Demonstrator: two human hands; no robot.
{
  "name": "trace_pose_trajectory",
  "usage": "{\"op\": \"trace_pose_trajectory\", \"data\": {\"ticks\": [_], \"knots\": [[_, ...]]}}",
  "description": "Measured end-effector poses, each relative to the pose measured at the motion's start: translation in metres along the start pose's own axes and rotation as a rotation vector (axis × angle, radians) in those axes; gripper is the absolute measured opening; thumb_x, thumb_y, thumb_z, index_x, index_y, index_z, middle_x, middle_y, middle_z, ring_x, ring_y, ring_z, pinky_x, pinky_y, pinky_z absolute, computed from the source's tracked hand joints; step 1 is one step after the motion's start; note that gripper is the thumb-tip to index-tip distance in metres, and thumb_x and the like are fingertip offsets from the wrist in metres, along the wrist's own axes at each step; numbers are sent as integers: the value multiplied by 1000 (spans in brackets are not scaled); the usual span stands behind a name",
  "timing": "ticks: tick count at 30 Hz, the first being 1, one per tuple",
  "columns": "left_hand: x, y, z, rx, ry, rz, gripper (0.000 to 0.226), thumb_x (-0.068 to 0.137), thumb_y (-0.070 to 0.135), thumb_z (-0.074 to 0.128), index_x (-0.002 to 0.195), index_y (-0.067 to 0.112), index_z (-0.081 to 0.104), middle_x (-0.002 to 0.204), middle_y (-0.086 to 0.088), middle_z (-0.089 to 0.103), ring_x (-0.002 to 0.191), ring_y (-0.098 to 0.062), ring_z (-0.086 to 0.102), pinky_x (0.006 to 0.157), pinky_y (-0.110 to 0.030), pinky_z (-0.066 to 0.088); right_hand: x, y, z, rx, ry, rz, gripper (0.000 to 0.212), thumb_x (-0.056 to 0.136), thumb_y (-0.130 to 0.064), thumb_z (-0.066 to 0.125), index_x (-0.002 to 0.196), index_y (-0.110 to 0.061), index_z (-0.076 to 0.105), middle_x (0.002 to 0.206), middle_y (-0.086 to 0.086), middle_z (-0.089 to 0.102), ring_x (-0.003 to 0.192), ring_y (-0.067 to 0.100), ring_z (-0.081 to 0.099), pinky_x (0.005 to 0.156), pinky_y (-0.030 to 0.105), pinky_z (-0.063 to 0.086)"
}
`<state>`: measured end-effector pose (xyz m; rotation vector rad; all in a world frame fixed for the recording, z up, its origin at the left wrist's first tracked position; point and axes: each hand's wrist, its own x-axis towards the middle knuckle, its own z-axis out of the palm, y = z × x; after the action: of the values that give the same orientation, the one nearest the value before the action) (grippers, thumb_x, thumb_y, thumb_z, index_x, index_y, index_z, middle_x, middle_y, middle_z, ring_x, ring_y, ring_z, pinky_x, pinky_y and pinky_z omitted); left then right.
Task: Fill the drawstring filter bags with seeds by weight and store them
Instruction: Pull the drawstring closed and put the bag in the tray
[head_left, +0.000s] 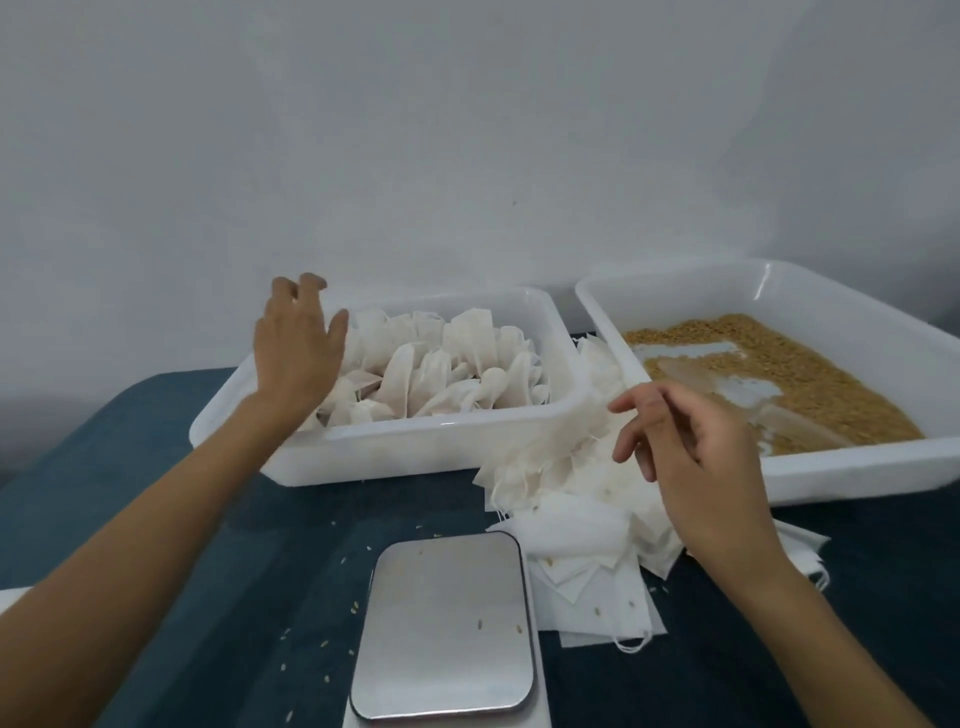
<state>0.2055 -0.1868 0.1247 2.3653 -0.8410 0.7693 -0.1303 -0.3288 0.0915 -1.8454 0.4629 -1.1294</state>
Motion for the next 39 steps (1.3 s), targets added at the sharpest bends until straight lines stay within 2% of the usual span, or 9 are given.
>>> {"op": "trace_pose_trajectory", "data": {"ticks": [2, 4, 6, 10, 14, 19, 26, 33, 39], "knots": [[-34, 41, -17, -218, 5, 180, 18, 101, 18, 64, 117, 10, 62, 107, -7, 61, 82, -18, 54, 76, -35, 44, 1, -2, -2, 45, 25, 2, 31, 102, -44, 46, 92, -24, 69, 68, 1, 68, 52, 26, 51, 51, 27, 44], [-75, 79, -31, -409, -200, 351, 2, 98, 15, 69, 97, 17, 68, 86, 8, 60, 72, -2, 49, 71, -28, 39, 1, -3, -4, 85, 48, -3, 31, 104, -42, 46, 93, -23, 68, 66, 3, 68, 52, 24, 51, 51, 24, 43], [-112, 109, -35, -484, -464, 506, 5, 97, 18, 71, 93, 20, 72, 84, 13, 62, 76, 3, 51, 71, -23, 39, 2, -3, -5, 101, 67, -16, 31, 106, -38, 46, 93, -21, 68, 66, 3, 67, 52, 23, 51, 51, 25, 44], [-147, 146, -14, -227, -721, 670, 30, 106, 26, 58, 135, 21, 64, 129, 4, 64, 113, -15, 58, 95, -36, 49, 2, -1, -6, 98, 84, -29, 31, 107, -37, 44, 92, -21, 67, 64, 3, 66, 51, 21, 51, 52, 32, 45], [-148, 159, -2, -6, -788, 669, 42, 107, 27, 54, 148, 21, 48, 136, 0, 60, 123, -23, 58, 95, -45, 52, 2, 2, -4, 80, 76, -32, 33, 106, -39, 44, 93, -20, 67, 63, 3, 66, 50, 16, 52, 54, 34, 47], [-149, 152, -7, -144, -803, 553, 25, 101, 20, 63, 126, 19, 64, 117, 0, 67, 110, -20, 58, 91, -39, 49, 1, 3, -3, 62, 57, -42, 34, 105, -42, 44, 94, -20, 68, 63, 1, 66, 50, 16, 51, 53, 41, 47], [-147, 118, -27, -540, -501, 186, 10, 95, 8, 71, 89, 13, 77, 73, 15, 63, 72, -3, 58, 67, -10, 41, -5, -2, 0, 135, -58, -91, 25, 97, -47, 60, 90, -24, 67, 64, 1, 67, 56, 10, 60, 58, 28, 45], [-173, 89, -33, -979, -458, -256, 18, 87, 8, 81, 72, 10, 71, 64, 0, 67, 61, -9, 60, 63, -21, 49, -33, 3, 33, 175, -323, -35, 15, 93, -36, 70, 84, -25, 69, 68, 1, 68, 54, 16, 64, 55, 28, 53], [-184, 99, -40, -1101, -427, -211, 23, 89, 14, 81, 71, 8, 68, 63, -7, 63, 60, -12, 55, 59, -26, 49, -38, 8, 44, 181, -364, 82, 14, 86, -43, 76, 88, -32, 68, 89, -2, 73, 82, 22, 73, 68, 39, 62]]}}
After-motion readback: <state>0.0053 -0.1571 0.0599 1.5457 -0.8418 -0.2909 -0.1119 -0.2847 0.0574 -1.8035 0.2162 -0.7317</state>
